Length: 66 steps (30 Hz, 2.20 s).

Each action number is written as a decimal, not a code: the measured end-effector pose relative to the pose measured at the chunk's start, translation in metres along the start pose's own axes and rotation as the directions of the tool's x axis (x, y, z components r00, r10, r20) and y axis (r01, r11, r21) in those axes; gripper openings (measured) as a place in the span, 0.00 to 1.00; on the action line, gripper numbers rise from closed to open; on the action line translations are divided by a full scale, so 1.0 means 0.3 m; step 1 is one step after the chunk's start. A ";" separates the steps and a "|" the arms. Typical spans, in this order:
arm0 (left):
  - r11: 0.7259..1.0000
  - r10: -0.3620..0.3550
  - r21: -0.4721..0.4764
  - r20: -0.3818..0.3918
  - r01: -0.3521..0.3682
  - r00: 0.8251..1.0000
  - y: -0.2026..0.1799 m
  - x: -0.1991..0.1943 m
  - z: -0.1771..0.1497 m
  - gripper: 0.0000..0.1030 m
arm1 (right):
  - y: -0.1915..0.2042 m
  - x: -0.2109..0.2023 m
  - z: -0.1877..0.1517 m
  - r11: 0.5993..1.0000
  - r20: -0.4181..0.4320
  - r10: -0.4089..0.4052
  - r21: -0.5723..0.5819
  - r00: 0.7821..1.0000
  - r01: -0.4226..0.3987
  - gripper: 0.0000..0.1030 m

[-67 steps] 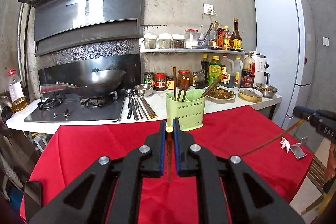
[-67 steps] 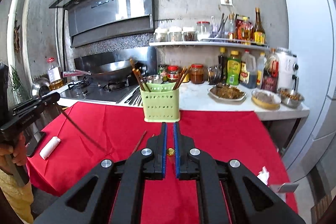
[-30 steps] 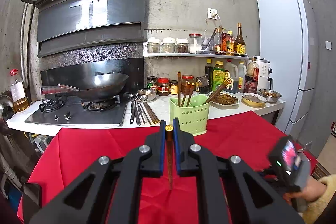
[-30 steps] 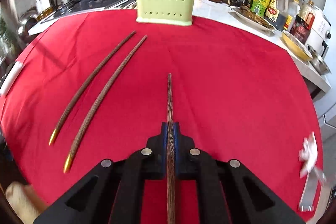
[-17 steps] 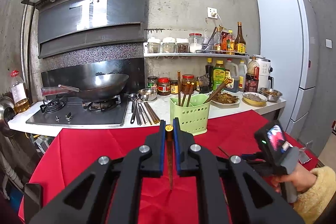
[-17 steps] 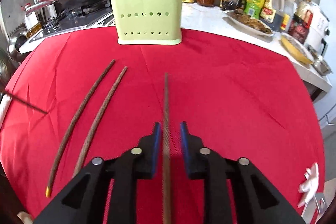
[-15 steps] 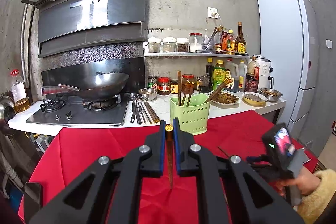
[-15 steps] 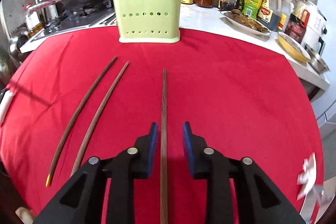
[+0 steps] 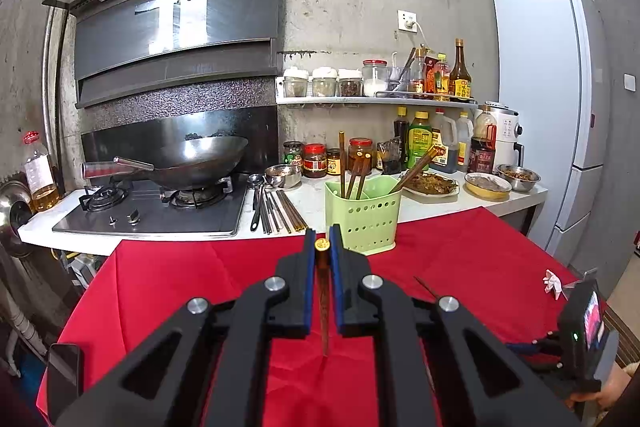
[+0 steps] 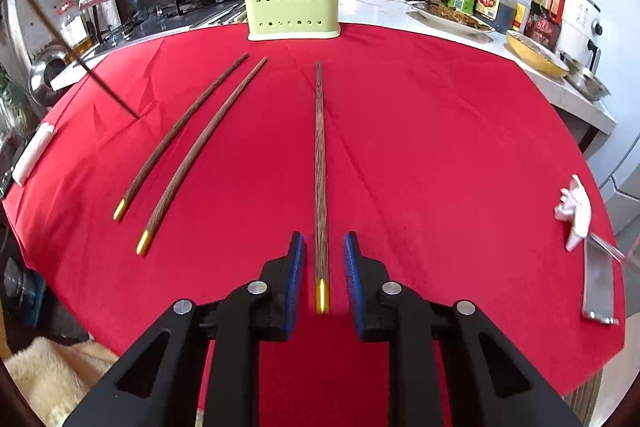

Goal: Organize utensils
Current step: 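Carry the upright chopstick toward the green holder with the left gripper while the right gripper carries its own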

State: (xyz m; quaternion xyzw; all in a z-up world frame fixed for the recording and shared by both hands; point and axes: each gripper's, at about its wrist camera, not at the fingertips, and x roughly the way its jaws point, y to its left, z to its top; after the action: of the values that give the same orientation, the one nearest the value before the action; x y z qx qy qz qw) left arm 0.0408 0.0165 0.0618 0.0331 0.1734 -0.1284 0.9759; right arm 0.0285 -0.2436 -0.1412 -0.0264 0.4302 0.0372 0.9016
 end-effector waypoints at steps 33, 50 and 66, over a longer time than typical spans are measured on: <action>1.000 0.007 0.009 0.005 -0.007 1.000 -0.014 -0.018 -0.015 0.07 | 0.001 -0.544 0.259 1.000 0.477 -0.024 0.003 0.878 0.025 0.07; 1.000 0.008 0.009 -0.009 -0.008 1.000 -0.005 -0.009 -0.024 0.07 | 0.018 -0.396 0.295 0.997 0.431 -0.049 -0.040 0.901 0.073 0.07; 0.999 -0.025 0.014 -0.189 0.029 0.982 -0.020 0.206 -0.096 0.06 | 0.046 -0.246 0.302 0.996 0.344 -0.014 -0.074 0.939 0.042 0.06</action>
State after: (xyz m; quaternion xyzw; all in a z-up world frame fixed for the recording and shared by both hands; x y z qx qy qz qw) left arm 0.0857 -0.0009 0.0133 0.0509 0.2644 -0.1394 0.9529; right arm 0.0509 -0.2258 -0.0271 -0.0616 0.2644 0.0458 0.9613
